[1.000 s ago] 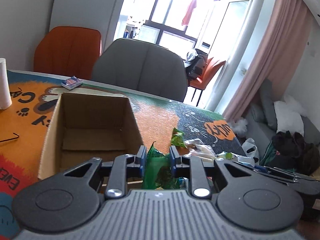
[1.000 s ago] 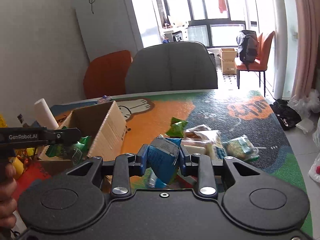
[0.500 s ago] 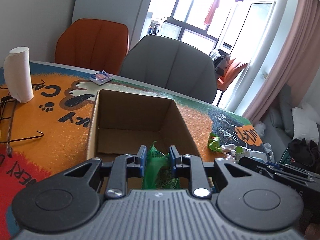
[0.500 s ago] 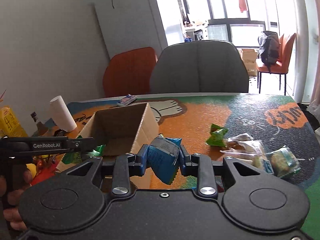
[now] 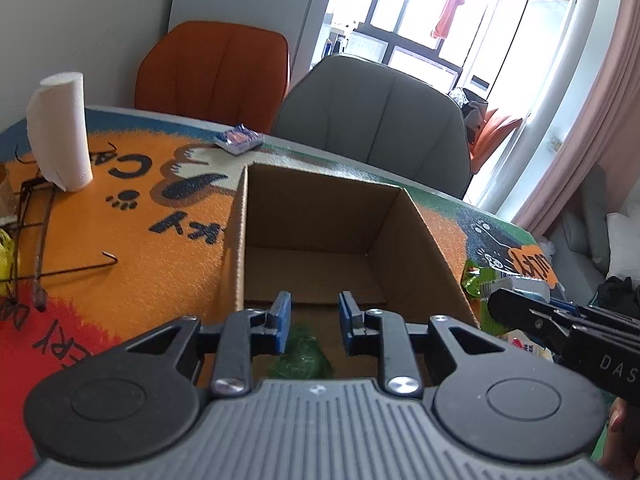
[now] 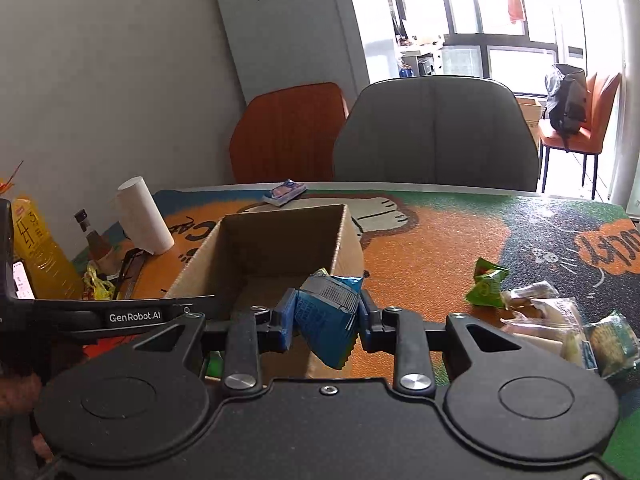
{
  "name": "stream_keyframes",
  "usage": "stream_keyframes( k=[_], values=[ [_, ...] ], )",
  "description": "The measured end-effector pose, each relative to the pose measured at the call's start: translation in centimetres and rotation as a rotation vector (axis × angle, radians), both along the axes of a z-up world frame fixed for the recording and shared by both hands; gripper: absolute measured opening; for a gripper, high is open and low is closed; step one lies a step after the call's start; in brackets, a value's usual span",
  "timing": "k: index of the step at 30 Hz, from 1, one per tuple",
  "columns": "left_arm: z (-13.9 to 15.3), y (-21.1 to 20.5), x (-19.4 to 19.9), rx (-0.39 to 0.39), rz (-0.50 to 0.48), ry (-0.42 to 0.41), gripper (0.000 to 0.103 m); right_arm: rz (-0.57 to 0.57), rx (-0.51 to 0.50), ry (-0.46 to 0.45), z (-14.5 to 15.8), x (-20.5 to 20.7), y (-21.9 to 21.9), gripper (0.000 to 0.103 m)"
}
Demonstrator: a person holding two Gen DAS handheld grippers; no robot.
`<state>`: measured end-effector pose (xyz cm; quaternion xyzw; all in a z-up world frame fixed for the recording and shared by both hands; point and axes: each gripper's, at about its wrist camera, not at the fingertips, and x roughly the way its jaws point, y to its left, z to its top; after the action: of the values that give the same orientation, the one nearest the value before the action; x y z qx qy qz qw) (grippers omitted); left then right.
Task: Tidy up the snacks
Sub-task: 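Drop the green packet into the box with the left gripper while the right drops the blue packet, then grasp the bread roll packet with the right gripper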
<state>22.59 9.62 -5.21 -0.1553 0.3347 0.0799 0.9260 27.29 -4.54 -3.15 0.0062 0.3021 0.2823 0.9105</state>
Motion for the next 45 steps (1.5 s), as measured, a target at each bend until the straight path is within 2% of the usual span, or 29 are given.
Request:
stream_keyframes(
  k=[9,12,13,16,18,23,25,31,40,45],
  values=[
    [1.3,1.6,-1.2,-0.013,0.02,-0.018,0.029,0.041,0.031,0.033,0.2,0.4,1.8,0.031],
    [2.0,1.5,-1.7,-0.009,0.027,-0.03,0.047,0.052,0.045,0.042,0.4,0.5,2.1,0.046],
    [2.2,1.4,-1.9,-0.002,0.03,-0.035,0.056,0.047,0.044,0.035,0.5,0.3,2.0,0.054],
    [2.6,1.1,-2.1,0.013,0.032,-0.025,0.077,0.02,0.042,0.023,0.8,0.0,1.3,0.06],
    [2.8,0.8,-2.3,0.012,0.034,-0.026,0.083,0.003,0.047,0.031,0.8,0.0,0.4,0.066],
    [2.9,-0.4,-2.5,0.006,0.014,-0.032,0.098,-0.054,0.049,0.03,1.2,-0.6,-2.5,0.089],
    [2.9,-1.1,-2.6,0.01,0.005,-0.039,0.103,-0.073,0.056,0.04,1.2,-0.9,-3.8,0.093],
    [2.9,-3.1,-3.0,0.001,-0.037,-0.044,0.103,-0.136,0.065,0.07,1.2,-1.6,-7.8,0.103],
    [2.8,-6.2,-3.9,-0.013,-0.099,-0.042,0.103,-0.21,0.079,0.092,0.8,-3.0,-12.1,0.103],
    [2.7,-8.6,-4.3,0.03,-0.131,-0.047,0.103,-0.235,0.076,0.068,0.6,-3.9,-13.4,0.103]
  ],
)
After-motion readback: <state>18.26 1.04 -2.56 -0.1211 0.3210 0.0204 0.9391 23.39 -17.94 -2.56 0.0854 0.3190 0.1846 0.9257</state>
